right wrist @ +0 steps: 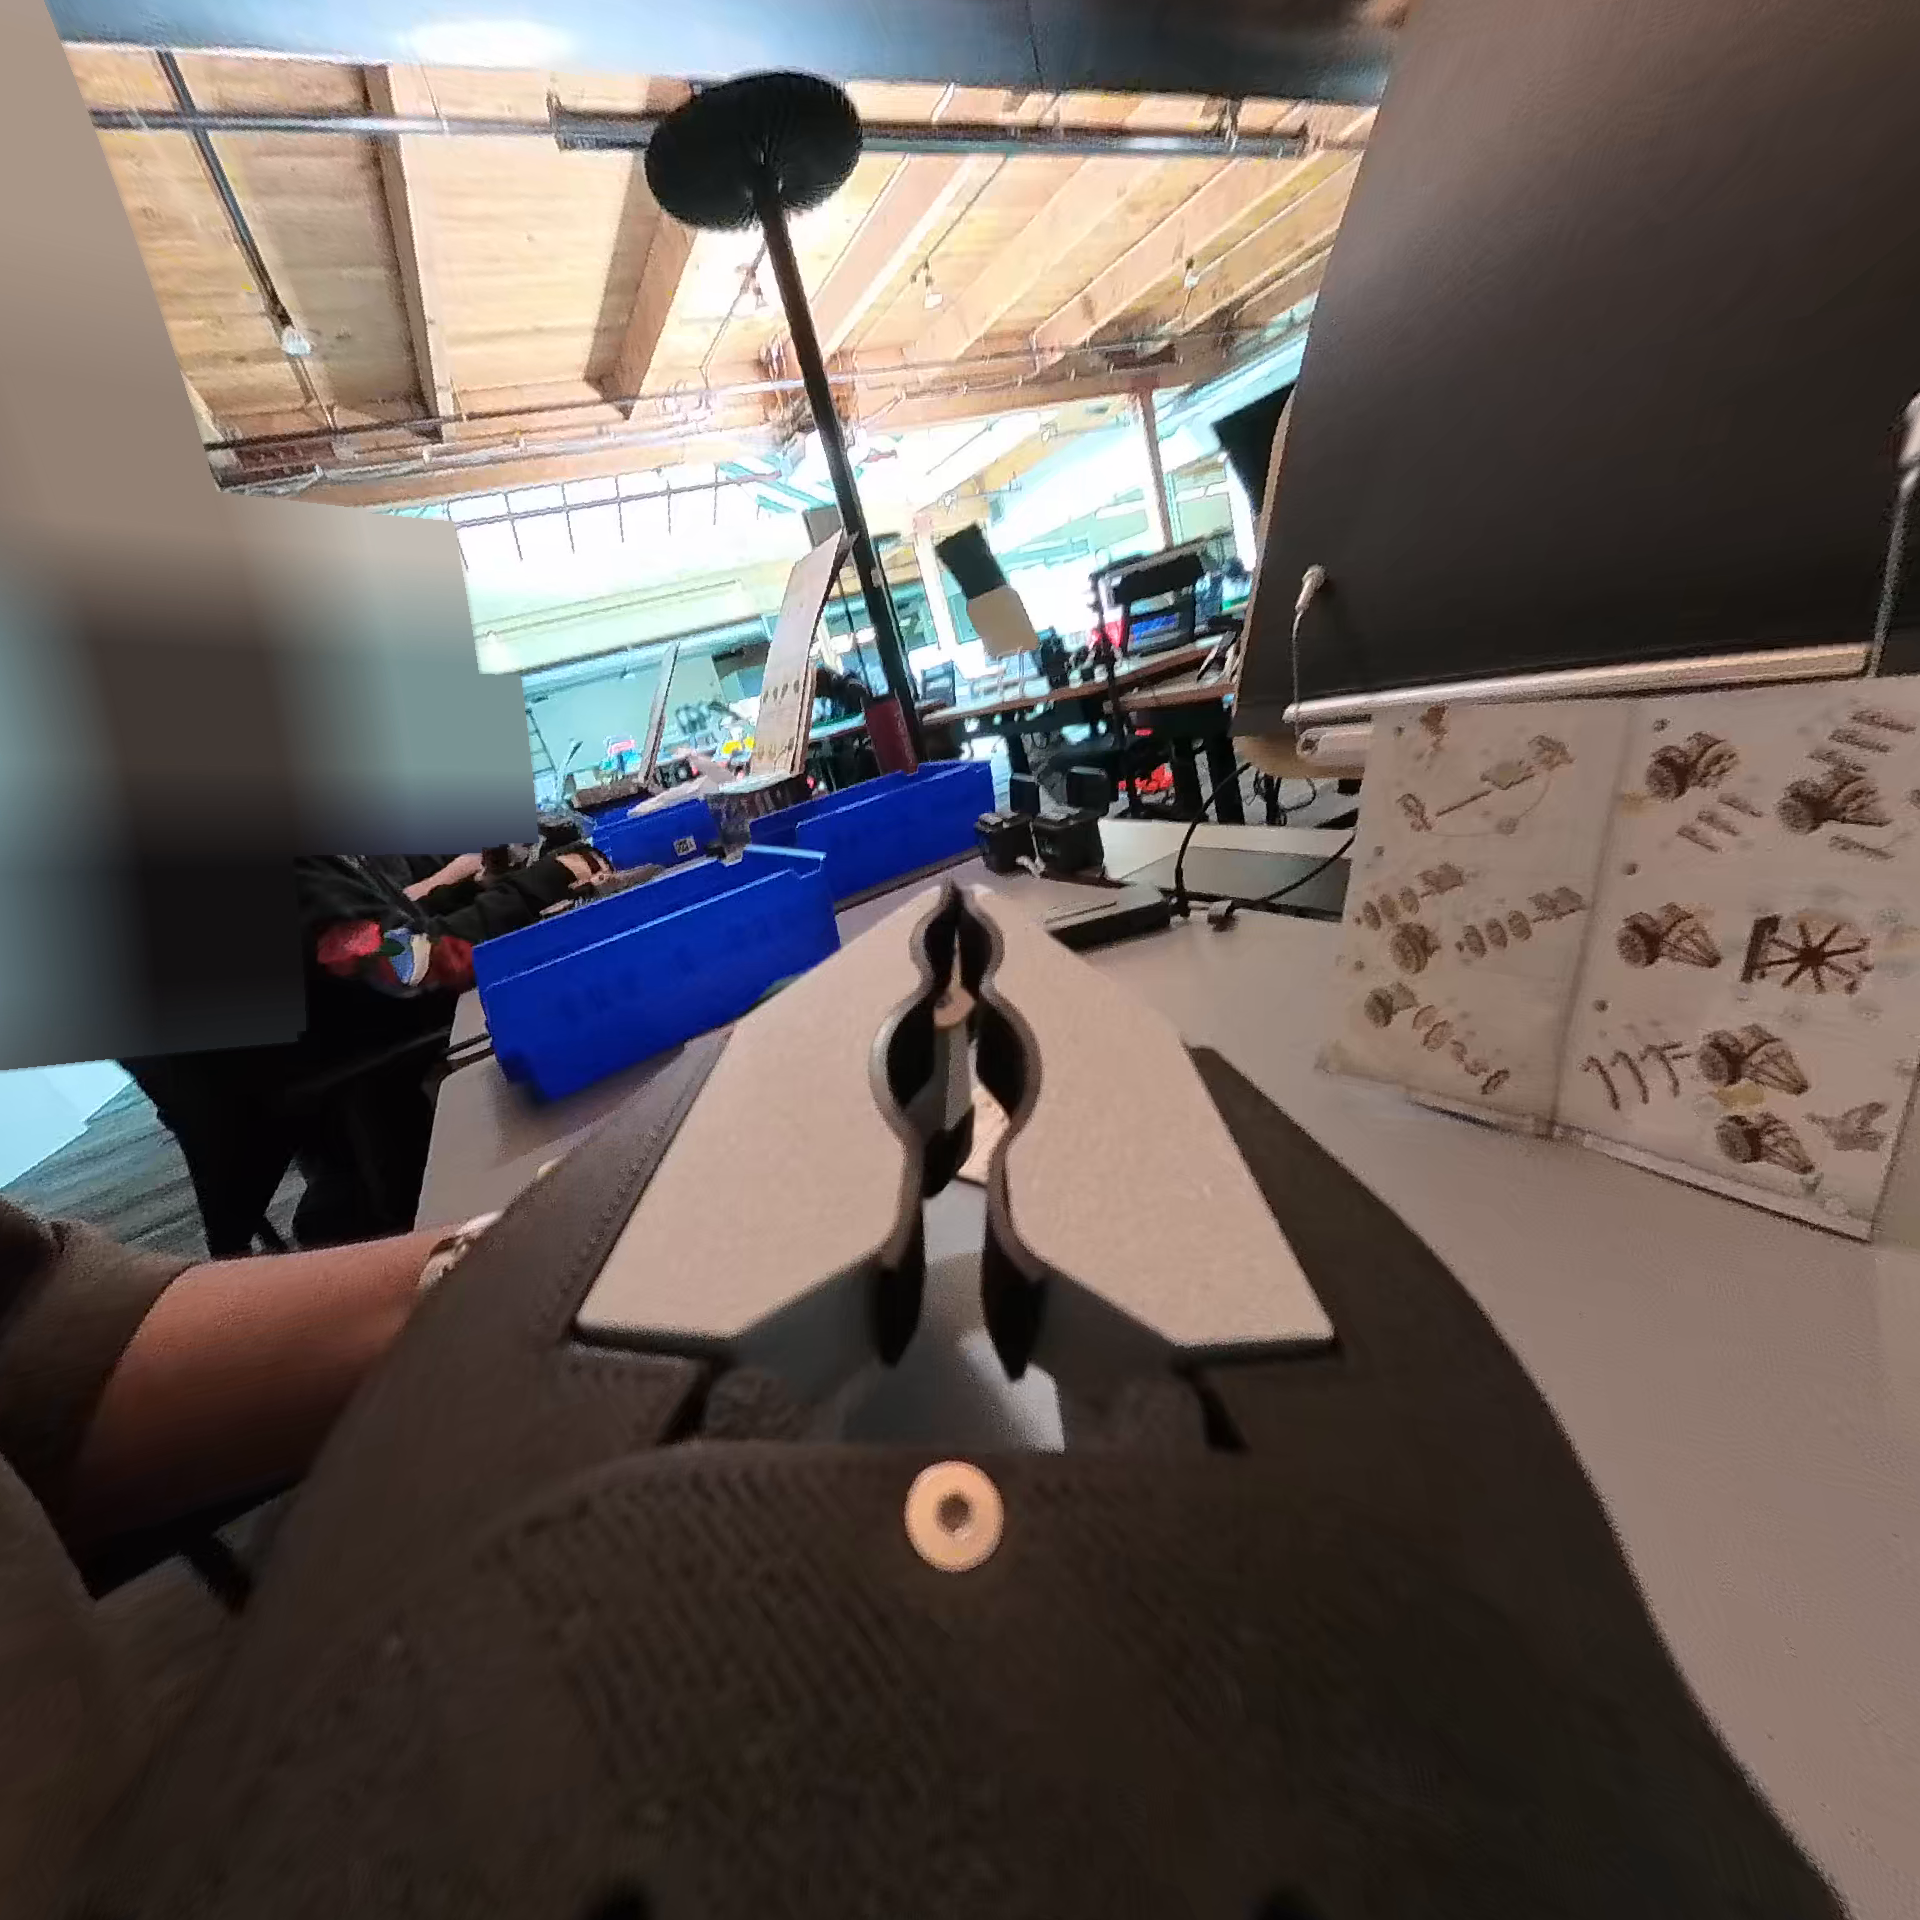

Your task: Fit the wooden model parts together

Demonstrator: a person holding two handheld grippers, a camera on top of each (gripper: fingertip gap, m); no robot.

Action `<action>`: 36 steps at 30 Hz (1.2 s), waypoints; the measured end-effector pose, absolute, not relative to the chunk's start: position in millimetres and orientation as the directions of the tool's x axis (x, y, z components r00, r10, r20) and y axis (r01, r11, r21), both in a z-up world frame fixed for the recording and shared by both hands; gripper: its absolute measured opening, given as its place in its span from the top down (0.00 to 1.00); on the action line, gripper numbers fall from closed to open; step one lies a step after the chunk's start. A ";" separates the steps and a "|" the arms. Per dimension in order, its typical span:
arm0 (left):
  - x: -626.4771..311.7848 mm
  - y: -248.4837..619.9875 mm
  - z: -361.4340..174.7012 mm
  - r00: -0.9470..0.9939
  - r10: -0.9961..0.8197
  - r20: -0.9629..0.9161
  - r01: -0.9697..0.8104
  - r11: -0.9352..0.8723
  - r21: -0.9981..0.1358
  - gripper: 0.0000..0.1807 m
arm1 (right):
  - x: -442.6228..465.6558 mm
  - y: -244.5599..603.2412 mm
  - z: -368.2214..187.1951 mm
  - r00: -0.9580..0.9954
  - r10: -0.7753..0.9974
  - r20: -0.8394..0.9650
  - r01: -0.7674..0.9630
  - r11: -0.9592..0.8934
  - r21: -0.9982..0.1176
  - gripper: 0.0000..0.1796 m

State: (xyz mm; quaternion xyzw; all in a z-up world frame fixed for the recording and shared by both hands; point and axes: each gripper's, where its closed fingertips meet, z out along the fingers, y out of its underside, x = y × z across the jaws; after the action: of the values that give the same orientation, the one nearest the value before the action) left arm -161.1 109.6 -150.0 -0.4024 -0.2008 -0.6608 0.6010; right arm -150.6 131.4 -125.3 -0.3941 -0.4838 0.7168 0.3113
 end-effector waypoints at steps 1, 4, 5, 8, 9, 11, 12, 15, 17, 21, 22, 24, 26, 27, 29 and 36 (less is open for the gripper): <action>-160.4 109.3 -149.1 0.043 -0.637 0.770 0.955 -0.199 -0.218 0.99 | -152.5 126.8 -131.1 -0.503 0.821 -0.269 -0.035 -0.331 -0.943 1.00; -161.8 107.7 -146.2 0.024 -0.652 0.758 0.960 -0.197 -0.200 1.00 | -158.8 120.4 -144.6 -0.505 0.808 -0.303 0.034 -0.332 -0.943 1.00; -161.3 107.8 -146.7 0.030 -0.650 0.760 0.959 -0.197 -0.206 0.99 | -157.6 123.6 -140.2 -0.505 0.805 -0.310 0.015 -0.352 -0.936 1.00; -161.5 108.3 -147.4 0.034 -0.645 0.763 0.959 -0.194 -0.208 0.99 | -151.2 130.3 -126.3 -0.507 0.813 -0.287 -0.052 -0.361 -0.931 1.00; -161.4 108.5 -147.8 0.036 -0.644 0.765 0.958 -0.195 -0.209 0.99 | -151.0 128.3 -127.1 -0.508 0.815 -0.280 -0.048 -0.352 -0.935 1.00; -160.0 110.2 -149.5 0.054 -0.632 0.773 0.956 -0.191 -0.223 0.99 | -154.9 119.1 -137.5 -0.514 0.809 -0.285 0.011 -0.326 -0.945 1.00; -158.6 110.5 -149.1 0.058 -0.631 0.773 0.954 -0.194 -0.230 0.99 | -155.6 116.3 -139.6 -0.519 0.807 -0.282 0.021 -0.318 -0.948 1.00; -156.6 110.7 -147.9 0.074 -0.629 0.774 0.950 -0.192 -0.246 0.99 | -152.4 124.0 -130.1 -0.512 0.816 -0.269 -0.031 -0.331 -0.943 1.00; -160.1 110.1 -148.9 0.088 -0.621 0.779 0.951 -0.182 -0.252 0.99 | -151.1 131.5 -127.3 -0.497 0.825 -0.269 -0.049 -0.336 -0.941 1.00; -179.5 105.8 -154.8 0.169 -0.573 0.802 0.952 -0.116 -0.284 1.00 | -161.7 148.7 -141.0 -0.412 0.876 -0.251 0.014 -0.270 -0.963 1.00; -184.3 105.7 -159.4 0.224 -0.539 0.812 0.943 -0.091 -0.321 0.99 | -167.3 157.3 -148.7 -0.369 0.897 -0.245 0.066 -0.238 -0.969 1.00; -192.8 107.5 -172.5 0.341 -0.447 0.827 0.913 -0.053 -0.405 0.99 | -172.9 174.3 -159.1 -0.312 0.921 -0.234 0.169 -0.189 -0.967 0.98; -200.8 108.1 -181.2 0.413 -0.378 0.828 0.891 -0.021 -0.454 1.00 | -172.1 190.6 -166.7 -0.268 0.939 -0.215 0.256 -0.145 -0.956 0.92; -203.5 108.1 -183.4 0.427 -0.360 0.830 0.887 -0.012 -0.461 1.00 | -169.5 197.6 -173.9 -0.246 0.949 -0.196 0.315 -0.113 -0.942 0.91; -206.9 108.3 -188.1 0.436 -0.337 0.834 0.886 -0.004 -0.465 1.00 | -158.0 202.8 -192.1 -0.244 0.958 -0.152 0.435 -0.032 -0.900 0.89; -210.7 113.3 -208.9 0.487 -0.249 0.837 0.862 -0.020 -0.507 1.00 | -102.9 204.4 -270.0 -0.213 0.977 0.034 0.667 0.170 -0.726 0.85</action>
State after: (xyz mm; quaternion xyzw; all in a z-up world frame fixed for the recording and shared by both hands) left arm -210.7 113.3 -208.9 -0.5705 -0.2684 -0.4296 0.6465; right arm -102.9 204.4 -270.0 -0.5710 -0.7194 0.2979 0.2601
